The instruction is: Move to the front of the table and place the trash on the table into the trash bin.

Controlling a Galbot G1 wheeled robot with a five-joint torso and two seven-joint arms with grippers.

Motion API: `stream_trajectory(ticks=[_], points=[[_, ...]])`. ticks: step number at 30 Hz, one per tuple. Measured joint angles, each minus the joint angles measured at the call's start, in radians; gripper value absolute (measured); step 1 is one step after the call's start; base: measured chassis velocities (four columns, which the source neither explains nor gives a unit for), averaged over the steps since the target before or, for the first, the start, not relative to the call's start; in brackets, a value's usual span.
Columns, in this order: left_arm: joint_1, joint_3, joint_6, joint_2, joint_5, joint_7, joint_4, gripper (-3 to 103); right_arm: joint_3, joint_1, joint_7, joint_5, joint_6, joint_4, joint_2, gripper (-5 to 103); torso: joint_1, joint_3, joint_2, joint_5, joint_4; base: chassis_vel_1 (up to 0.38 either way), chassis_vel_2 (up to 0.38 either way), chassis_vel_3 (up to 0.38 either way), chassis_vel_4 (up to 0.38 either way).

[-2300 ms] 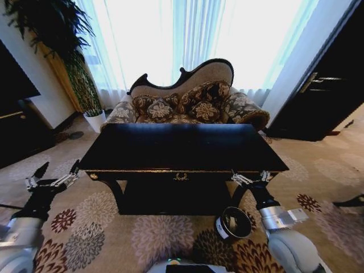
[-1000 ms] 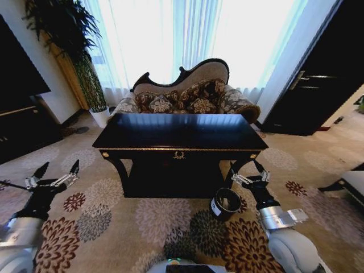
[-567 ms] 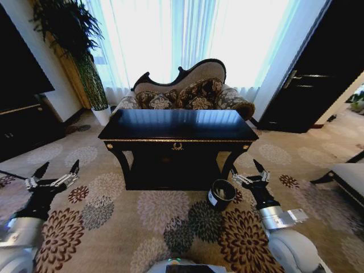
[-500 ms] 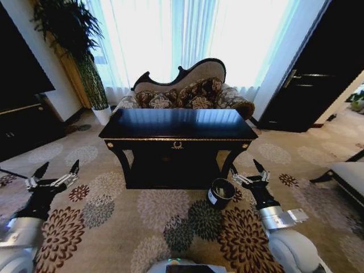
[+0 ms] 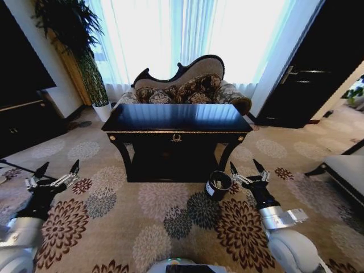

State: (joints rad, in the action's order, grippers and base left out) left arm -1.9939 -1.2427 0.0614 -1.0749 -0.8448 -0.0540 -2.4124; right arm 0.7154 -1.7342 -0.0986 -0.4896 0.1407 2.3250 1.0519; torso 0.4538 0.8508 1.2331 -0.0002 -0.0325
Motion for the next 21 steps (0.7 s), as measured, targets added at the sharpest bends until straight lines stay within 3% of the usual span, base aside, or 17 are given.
stream_trajectory(ticks=[21], points=[[0.000, 0.000, 0.000, 0.000, 0.000, 0.000, 0.000, 100, 0.000, 0.000, 0.000, 0.000, 0.000, 0.000, 0.000, 100, 0.000, 0.000, 0.000, 0.0000, -0.0001, 0.117, -0.114, -0.119, 0.116]])
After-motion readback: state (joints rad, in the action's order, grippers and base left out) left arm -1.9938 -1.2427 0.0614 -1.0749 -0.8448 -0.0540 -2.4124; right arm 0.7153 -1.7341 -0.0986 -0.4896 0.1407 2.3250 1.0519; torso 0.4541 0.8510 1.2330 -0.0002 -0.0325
